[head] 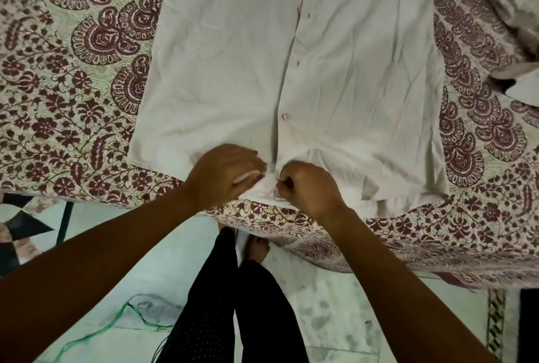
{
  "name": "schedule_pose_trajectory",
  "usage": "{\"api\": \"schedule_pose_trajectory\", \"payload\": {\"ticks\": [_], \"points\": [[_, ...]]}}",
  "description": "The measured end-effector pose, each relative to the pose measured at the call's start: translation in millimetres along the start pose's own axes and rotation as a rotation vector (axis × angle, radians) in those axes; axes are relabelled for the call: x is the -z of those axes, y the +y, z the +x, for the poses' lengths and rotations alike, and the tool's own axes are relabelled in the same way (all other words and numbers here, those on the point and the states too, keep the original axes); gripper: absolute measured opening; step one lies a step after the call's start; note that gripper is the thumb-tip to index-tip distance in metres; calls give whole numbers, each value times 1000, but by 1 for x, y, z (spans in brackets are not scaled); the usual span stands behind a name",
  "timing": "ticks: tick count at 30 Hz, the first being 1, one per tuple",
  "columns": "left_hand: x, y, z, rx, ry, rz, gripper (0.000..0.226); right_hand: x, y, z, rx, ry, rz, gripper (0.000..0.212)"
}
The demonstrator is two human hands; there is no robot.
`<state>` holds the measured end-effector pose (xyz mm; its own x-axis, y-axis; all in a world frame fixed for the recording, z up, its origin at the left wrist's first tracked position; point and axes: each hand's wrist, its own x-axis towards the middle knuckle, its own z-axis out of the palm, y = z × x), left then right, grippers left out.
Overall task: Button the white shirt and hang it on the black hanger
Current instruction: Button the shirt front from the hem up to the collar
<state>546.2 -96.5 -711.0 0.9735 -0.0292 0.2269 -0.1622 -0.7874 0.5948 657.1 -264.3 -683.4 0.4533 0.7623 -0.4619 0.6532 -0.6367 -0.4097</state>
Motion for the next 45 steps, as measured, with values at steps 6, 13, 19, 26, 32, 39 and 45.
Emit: {"api": "schedule_pose_trajectory", "payload": {"ticks": [6,13,19,26,32,39,45], "points": [[12,-22,79,494,307,-191,37,37,0,43,-228,269,299,11],[8,-53,158,979,256,-610,23,70,-7,129,-440,607,484,25],[5,-63,171,937,165,-507,20,70,-2,153,-642,608,485,20],[7,-66,178,774,75,-349,13,78,15,142,-716,564,1056,18],[3,-69,191,733,-6,-279,5,84,17,143,-702,473,1148,25],[6,-71,199,763,-44,-288,2,76,15,151,-749,524,1190,16],[10,-74,201,796,-91,-377,6,73,1,150,-782,646,1139,21]]}}
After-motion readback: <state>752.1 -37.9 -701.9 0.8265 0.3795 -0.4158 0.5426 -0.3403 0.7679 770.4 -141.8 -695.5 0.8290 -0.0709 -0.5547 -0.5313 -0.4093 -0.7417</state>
